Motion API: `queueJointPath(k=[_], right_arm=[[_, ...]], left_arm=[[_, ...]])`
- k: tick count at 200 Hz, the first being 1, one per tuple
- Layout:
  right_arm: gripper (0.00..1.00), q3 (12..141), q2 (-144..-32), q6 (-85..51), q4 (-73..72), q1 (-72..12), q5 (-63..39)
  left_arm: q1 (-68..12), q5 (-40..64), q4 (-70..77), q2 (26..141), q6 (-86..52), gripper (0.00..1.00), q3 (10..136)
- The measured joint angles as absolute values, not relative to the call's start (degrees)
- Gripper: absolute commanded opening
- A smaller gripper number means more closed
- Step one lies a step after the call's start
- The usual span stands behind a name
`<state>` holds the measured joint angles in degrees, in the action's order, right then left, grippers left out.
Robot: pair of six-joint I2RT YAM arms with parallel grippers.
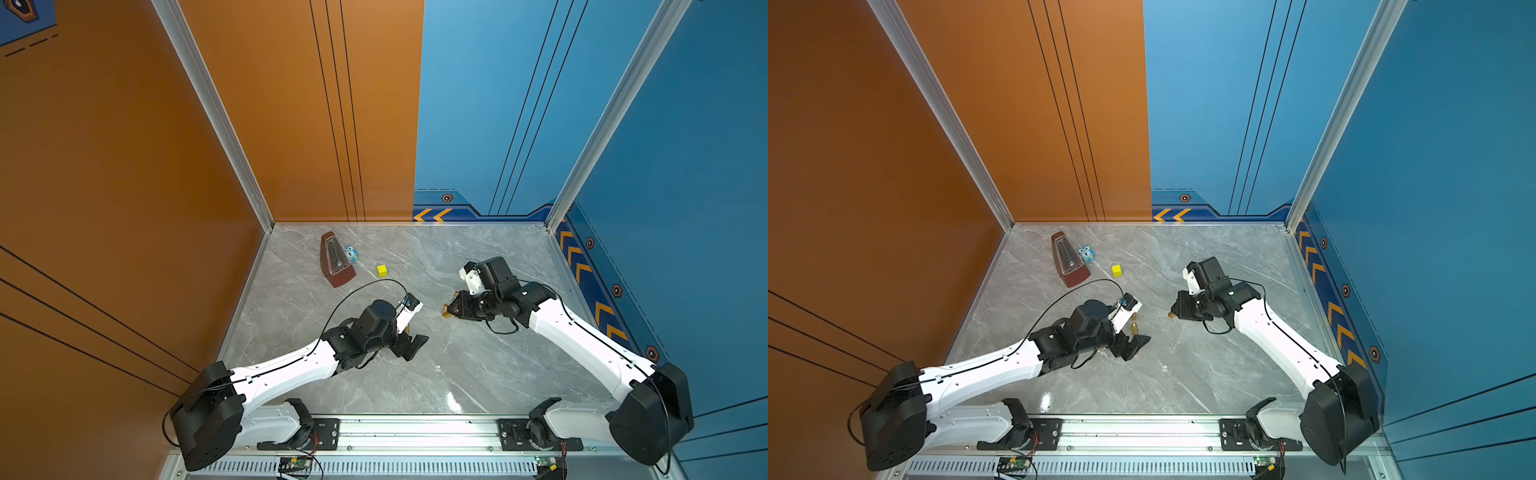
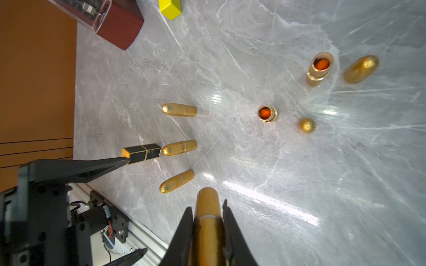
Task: Open the lipstick cap
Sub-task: Pick up the lipstick at the center of the board, then open the cover of the lipstick.
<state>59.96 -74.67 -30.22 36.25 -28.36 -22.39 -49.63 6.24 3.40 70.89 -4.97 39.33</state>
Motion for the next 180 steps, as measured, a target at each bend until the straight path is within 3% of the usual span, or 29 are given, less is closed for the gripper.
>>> queueJointPath(k=[15,20,93,180], right_arm=[[0.17,59.96,-74.13,-30.0,37.01,-28.38,-25.41],[0.17,59.96,-74.06,-29.98,37.19,-28.38,-26.17],[0.17,59.96,-73.17,-30.04,38.15,-28.97,-32.62],[0.17,58.94,-73.17,-30.87,37.95,-29.36,-34.81]], left_arm=[[-49.63,8.25,5.85,72.27,-3.81,0.87,39.51],[-49.63,8.88,6.5,72.88,-3.6,0.82,39.64],[-50.06,15.35,13.8,79.07,-0.97,0.57,41.63],[-51.07,17.85,16.97,81.41,-1.04,0.32,42.87]])
